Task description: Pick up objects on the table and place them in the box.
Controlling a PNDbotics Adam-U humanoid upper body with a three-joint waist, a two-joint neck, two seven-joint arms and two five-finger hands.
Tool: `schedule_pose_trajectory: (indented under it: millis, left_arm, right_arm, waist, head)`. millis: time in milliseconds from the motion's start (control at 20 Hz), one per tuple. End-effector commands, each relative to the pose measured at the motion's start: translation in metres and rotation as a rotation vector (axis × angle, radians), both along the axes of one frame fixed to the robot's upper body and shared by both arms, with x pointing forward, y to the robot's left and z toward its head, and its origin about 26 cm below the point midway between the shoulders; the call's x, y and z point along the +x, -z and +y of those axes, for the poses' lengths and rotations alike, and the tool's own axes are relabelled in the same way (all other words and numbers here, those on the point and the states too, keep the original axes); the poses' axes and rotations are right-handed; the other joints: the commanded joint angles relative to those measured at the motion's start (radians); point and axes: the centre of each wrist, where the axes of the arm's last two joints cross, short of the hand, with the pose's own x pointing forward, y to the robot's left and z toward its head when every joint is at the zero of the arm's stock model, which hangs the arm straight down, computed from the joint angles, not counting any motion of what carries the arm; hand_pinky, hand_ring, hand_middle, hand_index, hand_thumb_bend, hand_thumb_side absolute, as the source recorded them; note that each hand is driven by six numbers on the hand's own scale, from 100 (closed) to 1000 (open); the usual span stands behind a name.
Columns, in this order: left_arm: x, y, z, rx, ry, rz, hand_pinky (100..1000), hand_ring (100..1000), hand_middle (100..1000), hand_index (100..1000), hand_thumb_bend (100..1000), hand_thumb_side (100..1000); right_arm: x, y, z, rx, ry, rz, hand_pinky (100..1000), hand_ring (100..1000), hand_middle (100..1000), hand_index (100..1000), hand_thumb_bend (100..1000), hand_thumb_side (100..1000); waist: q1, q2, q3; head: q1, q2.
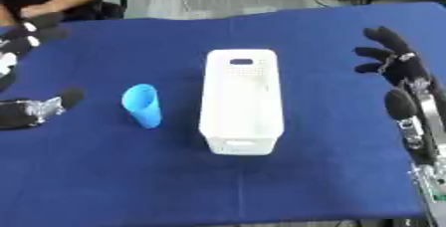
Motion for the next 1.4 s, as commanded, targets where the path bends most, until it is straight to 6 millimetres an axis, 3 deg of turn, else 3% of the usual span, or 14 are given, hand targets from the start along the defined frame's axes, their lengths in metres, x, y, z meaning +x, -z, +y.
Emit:
schedule_pose_trajectory:
  millis: [50, 750, 1400]
  left_arm:
    - [0.008, -0.008, 0.009, 0.065, 0.03, 0.015, 920, 957, 998, 926, 1000, 773]
    - [0.051, -0.004, 0.015, 0.232, 0.095, 0.107, 915, 944, 990, 947, 994, 833]
    - [0.076, 0.008, -0.001, 0.284, 0.132, 0.151, 917, 946, 995, 953, 984, 864]
  right_arm:
    - [-0.002, -0.008, -0.002, -0.028, -0.004, -0.022, 703, 829, 911, 1000, 577, 1000]
    - [-0.002, -0.008, 0.0, -0.031, -0.015, -0.017, 703, 830, 911, 1000, 577, 1000]
    - [-0.002, -0.008, 0.0, -0.032, -0.017, -0.015, 703, 830, 911, 1000, 578, 1000]
  waist:
    - [0.001, -0.013, -0.001]
    - [0.003, -0.016, -0.011]
    - [0.0, -0.014, -0.014]
  head:
    - [-0.01, -0.015]
    - [0.001, -0.023]
    - [0.009, -0.023]
